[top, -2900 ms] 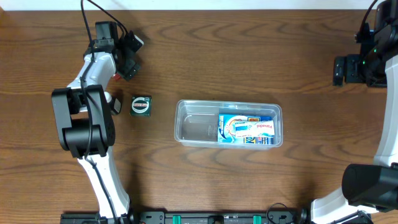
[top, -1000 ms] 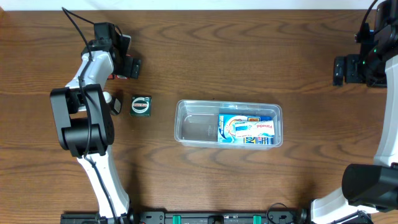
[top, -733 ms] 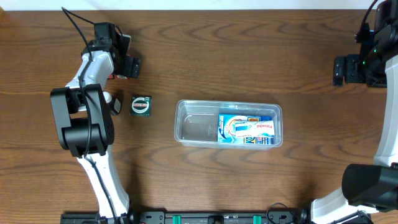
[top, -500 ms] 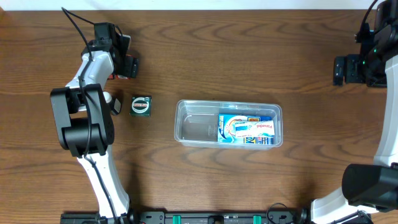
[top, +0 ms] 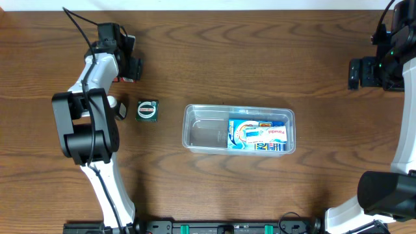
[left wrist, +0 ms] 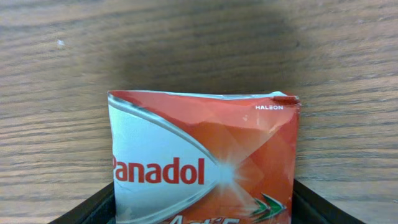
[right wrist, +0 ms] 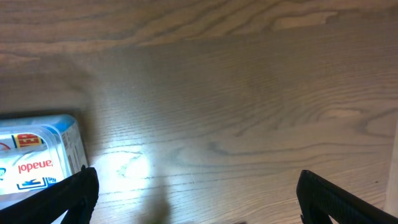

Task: Pack container
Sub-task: 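Lower left gripper onto the red Panadol box and grasp it, then carry the Panadol box right and lower it into the container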

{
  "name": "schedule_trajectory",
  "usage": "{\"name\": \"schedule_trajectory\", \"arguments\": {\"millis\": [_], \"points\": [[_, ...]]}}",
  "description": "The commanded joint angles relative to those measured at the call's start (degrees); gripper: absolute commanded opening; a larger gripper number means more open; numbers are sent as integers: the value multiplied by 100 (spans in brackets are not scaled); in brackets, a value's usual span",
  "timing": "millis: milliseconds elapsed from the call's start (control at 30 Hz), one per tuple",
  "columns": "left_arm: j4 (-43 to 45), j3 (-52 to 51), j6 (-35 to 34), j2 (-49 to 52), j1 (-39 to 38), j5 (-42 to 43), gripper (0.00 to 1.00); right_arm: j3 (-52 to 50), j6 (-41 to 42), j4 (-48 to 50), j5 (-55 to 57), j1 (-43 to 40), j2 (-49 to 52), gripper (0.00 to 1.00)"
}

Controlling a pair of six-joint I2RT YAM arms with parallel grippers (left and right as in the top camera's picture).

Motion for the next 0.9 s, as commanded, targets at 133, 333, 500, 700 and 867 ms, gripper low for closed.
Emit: {"name": "schedule_trajectory", "arguments": {"millis": [133, 333, 500, 700, 867], "points": [[-219, -37, -632, -874, -9, -42, 70, 66, 72, -4, 76, -28, -87, 99], [-925, -37, -1198, -1353, -9, -39, 69, 66, 72, -4, 76, -28, -87, 99], [-1462, -37, -2192, -1856, -46, 59, 66, 66, 72, -4, 76, -26, -87, 99], [-2575, -37, -2559, -2527, -341, 767, 65, 66, 72, -4, 76, -28, -87, 99], [-3351, -37, -2581, -2981, -892, 1115, 66, 66, 72, -4, 76, -28, -87, 99]]}}
